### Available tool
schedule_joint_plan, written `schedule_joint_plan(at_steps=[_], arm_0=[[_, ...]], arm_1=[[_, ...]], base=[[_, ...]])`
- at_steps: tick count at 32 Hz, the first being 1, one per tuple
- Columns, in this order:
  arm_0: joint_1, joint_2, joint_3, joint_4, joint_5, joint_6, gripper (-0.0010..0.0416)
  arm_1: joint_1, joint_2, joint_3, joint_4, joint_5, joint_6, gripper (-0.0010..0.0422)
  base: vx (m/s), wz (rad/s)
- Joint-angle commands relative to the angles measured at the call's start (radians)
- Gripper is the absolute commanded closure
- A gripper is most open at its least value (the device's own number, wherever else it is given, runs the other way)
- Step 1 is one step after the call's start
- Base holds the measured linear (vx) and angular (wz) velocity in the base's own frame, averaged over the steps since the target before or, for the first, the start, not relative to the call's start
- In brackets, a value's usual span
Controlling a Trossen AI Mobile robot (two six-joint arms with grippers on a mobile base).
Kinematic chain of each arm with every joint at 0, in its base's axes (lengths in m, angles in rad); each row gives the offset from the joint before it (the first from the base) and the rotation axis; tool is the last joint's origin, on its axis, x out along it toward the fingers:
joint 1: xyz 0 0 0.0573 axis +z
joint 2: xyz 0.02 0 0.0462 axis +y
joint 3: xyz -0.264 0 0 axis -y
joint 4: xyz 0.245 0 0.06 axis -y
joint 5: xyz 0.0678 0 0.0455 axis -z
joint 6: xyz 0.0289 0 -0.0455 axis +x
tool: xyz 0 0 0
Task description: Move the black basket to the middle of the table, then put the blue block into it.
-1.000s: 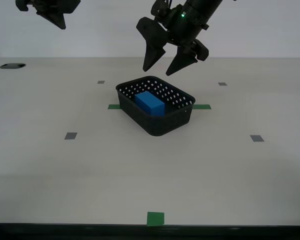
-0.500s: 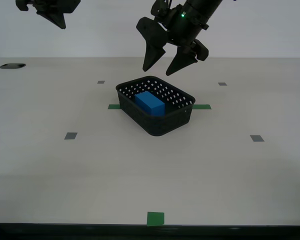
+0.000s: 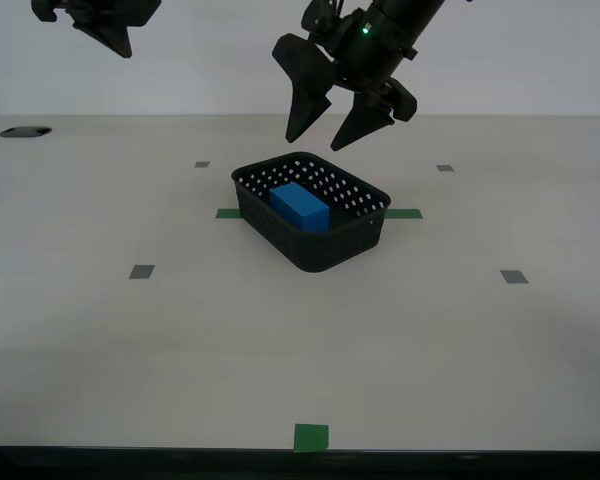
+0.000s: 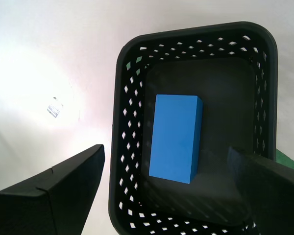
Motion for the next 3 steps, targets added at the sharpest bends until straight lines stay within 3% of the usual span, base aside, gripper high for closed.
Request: schedule_joint_plan(at_steps=[1,3], arm_0=[[0.000,-0.001,0.000,0.002,0.000,0.000,0.0055],[0.000,-0.001,0.000,0.003,0.000,0.000,0.0055]], arm_1=[[0.000,0.000,0.001,0.000,0.002,0.004,0.0401],[0.000,0.000,0.001,0.000,0.002,0.004,0.0401]], base=[[0.000,0.000],[0.000,0.000]])
